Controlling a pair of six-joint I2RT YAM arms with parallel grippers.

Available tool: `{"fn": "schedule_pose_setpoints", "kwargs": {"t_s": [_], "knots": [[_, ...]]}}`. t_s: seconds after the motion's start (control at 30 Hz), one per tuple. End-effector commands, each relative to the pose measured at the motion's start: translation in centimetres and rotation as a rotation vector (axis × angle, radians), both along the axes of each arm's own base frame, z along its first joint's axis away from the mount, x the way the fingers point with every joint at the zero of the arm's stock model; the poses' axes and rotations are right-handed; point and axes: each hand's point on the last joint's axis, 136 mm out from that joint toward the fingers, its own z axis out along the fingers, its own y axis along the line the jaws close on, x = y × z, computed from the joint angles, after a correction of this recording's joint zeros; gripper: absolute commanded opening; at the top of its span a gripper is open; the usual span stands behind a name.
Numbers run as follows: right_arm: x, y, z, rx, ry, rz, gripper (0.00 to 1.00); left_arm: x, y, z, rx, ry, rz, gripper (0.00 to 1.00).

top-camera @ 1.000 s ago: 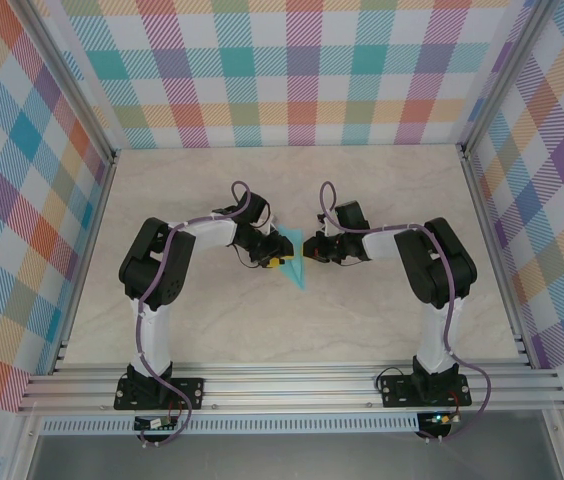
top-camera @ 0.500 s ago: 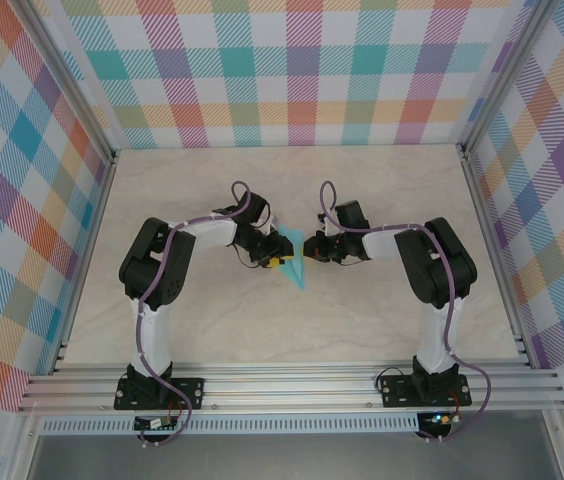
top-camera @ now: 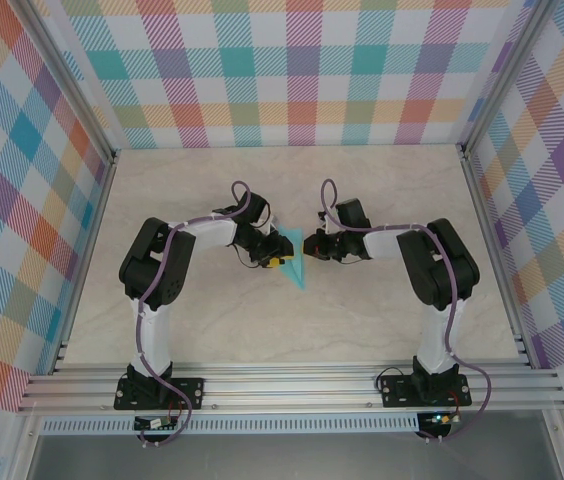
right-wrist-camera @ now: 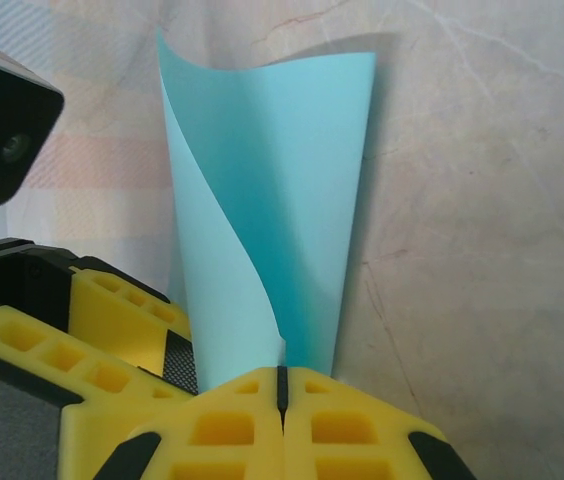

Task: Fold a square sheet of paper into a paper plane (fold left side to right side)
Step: Fourth fold the wing at the center of the table.

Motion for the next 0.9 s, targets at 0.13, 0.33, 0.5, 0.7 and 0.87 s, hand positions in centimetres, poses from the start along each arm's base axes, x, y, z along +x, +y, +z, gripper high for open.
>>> {"fn": "schedule_pose_setpoints", "kwargs": {"t_s": [0.13, 0.33, 0.5, 0.7, 0.87], "knots": [[0.7, 0.0, 1.1, -0.001, -0.045, 0.014, 0.0, -0.7, 1.1, -2.6, 0.094, 0.042, 0.015, 0.38], [0.8, 0.0, 0.4, -0.014, -0.029, 0.014, 0.0, -0.7, 1.1, -2.6, 0.093, 0.043, 0.013, 0.38], [0.8, -0.2, -0.1, -0.032, -0.022, 0.011, 0.0, -0.7, 1.1, -2.7, 0.096, 0.044, 0.013, 0.38], [0.8, -0.1, -0.6, -0.037, -0.009, 0.015, 0.0, -0.7, 1.1, -2.7, 0.094, 0.044, 0.012, 0.38], [0.5, -0.3, -1.4, -0.045, 0.013, 0.012, 0.0, -0.7, 1.1, -2.7, 0.093, 0.044, 0.013, 0.38]]}}
